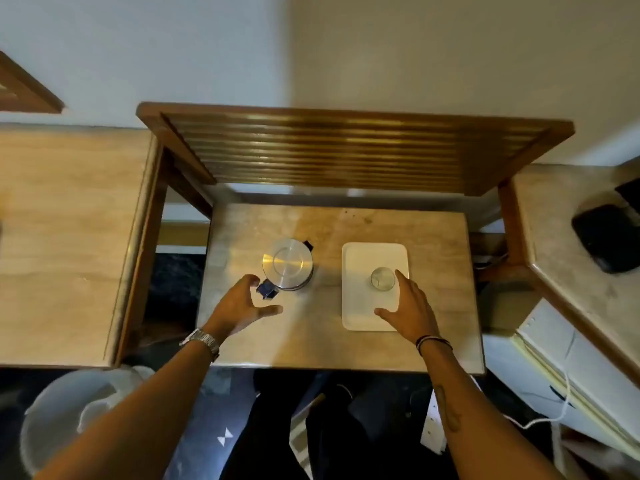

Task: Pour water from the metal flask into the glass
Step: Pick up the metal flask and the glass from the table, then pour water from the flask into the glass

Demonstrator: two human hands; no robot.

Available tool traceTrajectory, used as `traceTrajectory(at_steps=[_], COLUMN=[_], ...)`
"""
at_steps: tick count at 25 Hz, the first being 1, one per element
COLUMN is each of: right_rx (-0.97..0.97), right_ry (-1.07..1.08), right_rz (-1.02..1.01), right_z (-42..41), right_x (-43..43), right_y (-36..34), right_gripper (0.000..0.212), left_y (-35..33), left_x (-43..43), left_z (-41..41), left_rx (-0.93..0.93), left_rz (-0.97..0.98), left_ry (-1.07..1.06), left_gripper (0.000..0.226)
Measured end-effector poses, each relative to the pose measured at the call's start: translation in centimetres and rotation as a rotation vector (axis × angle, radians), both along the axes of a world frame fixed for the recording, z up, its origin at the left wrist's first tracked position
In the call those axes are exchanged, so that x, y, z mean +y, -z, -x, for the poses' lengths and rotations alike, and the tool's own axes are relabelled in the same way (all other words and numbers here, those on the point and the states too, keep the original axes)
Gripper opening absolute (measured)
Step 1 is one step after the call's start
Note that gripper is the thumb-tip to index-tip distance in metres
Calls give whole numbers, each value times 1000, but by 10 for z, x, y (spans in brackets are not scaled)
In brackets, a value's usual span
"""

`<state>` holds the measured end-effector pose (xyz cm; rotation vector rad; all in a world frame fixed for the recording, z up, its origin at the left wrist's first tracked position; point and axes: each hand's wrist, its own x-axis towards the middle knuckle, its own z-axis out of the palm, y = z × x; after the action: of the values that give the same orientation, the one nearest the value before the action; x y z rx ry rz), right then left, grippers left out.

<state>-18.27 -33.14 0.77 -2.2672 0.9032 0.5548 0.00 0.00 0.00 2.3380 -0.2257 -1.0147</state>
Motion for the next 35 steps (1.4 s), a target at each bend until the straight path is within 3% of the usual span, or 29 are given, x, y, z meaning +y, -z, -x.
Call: traceTrajectory(at_steps=[3, 6, 7, 11, 14, 17, 23, 26, 31, 35], right_rx=[-1, -50, -92, -192, -256, -299, -414, -486, -696, -863], right_ry=[104, 248, 295, 439, 567, 602, 540, 494, 372, 214], right_rz=[-43, -71, -82, -102, -63, -69, -120, -150, -132, -192], right_z=[-3, -10, -12, -25, -32, -31, -7, -7, -26, -42], right_x=[-6, -10, -11, -8, -1, 7, 39, 48, 56, 63], right_y=[53, 99, 112, 150, 157, 143, 68, 7, -140, -270], right_gripper=[118, 120, 118, 102, 82, 74, 69, 68, 71, 68], left_y=[39, 63, 69, 86, 88, 80, 22, -40, -210, -356], left_x=[2, -3, -5, -7, -6, -16, -17, 2, 4, 2], left_z=[7, 5, 2, 3, 5, 0, -4, -4, -26, -47], left_rx=[37, 55, 37, 41, 31, 43, 30, 10, -116, -241], left_rz=[96, 252, 298, 335, 361, 402, 442, 478, 671, 800], left_ry=[-136, -303, -316, -293, -261, -302, -340, -354, -369, -257], left_gripper=[75, 23, 15, 15, 32, 41, 27, 26, 68, 68])
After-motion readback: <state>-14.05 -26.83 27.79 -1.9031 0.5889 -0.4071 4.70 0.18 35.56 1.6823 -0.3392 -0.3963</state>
